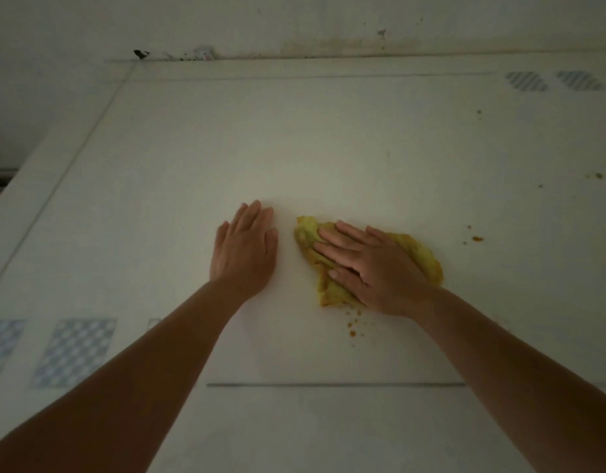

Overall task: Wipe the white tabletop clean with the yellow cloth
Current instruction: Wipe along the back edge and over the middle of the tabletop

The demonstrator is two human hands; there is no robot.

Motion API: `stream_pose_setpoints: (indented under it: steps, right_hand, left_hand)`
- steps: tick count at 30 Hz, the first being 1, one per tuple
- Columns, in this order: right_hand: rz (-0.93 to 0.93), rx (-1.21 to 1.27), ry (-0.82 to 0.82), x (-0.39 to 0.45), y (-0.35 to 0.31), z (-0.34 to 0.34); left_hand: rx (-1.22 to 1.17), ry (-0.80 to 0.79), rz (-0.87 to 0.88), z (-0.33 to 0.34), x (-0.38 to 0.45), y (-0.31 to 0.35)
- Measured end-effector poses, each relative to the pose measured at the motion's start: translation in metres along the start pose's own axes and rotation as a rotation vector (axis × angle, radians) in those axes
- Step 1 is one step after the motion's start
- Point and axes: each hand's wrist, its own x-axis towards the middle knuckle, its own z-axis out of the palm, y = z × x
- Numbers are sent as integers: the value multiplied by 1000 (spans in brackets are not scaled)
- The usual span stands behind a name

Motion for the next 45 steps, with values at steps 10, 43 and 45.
stream_pose_setpoints:
  steps: [10,43,45]
  right_hand:
    - [-43,-5,-42,-75,-49,20]
    - [35,35,71,-20,133,-43]
    - [21,29,55,-1,150,-49]
  left_hand:
    - [34,-26,7,8,-36,17]
    - [-59,174,19,38,72,125]
    - [-107,183,-15,44,94,145]
